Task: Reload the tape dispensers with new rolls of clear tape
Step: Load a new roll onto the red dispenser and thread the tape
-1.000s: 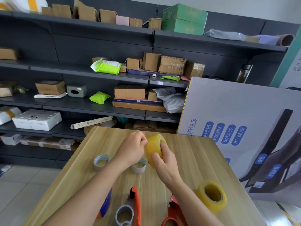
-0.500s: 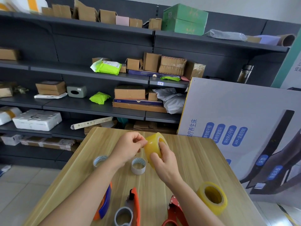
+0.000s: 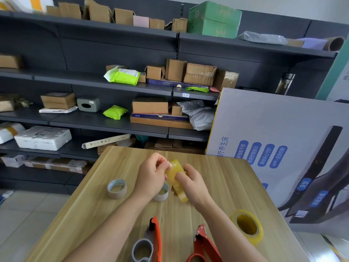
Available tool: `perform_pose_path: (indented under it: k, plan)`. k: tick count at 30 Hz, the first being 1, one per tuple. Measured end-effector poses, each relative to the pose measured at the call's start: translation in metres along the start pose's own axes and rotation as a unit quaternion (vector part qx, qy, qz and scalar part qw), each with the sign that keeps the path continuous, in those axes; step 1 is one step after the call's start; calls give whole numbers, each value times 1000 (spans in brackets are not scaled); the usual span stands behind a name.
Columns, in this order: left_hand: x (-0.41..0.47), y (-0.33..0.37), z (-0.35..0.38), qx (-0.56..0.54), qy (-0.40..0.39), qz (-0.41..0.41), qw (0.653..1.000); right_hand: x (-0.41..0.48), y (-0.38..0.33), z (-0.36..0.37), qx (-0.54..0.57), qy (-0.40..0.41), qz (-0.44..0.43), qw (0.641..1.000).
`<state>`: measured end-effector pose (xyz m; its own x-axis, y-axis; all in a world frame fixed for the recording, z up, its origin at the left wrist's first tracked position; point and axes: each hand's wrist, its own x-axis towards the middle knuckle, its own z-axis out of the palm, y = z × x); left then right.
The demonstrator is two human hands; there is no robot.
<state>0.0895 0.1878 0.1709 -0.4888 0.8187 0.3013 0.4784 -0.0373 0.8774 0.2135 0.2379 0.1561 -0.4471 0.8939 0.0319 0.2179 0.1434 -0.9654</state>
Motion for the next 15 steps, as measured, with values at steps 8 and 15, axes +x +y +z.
perform_pose_path:
  k: [8,15]
  plan:
    - [8,-1,-24,-41,-215,24,975,-1,3,-16,17,-8,57,998]
    - [11,-9,-27,69,-247,131,958,2,7,-24,24,-45,118,992]
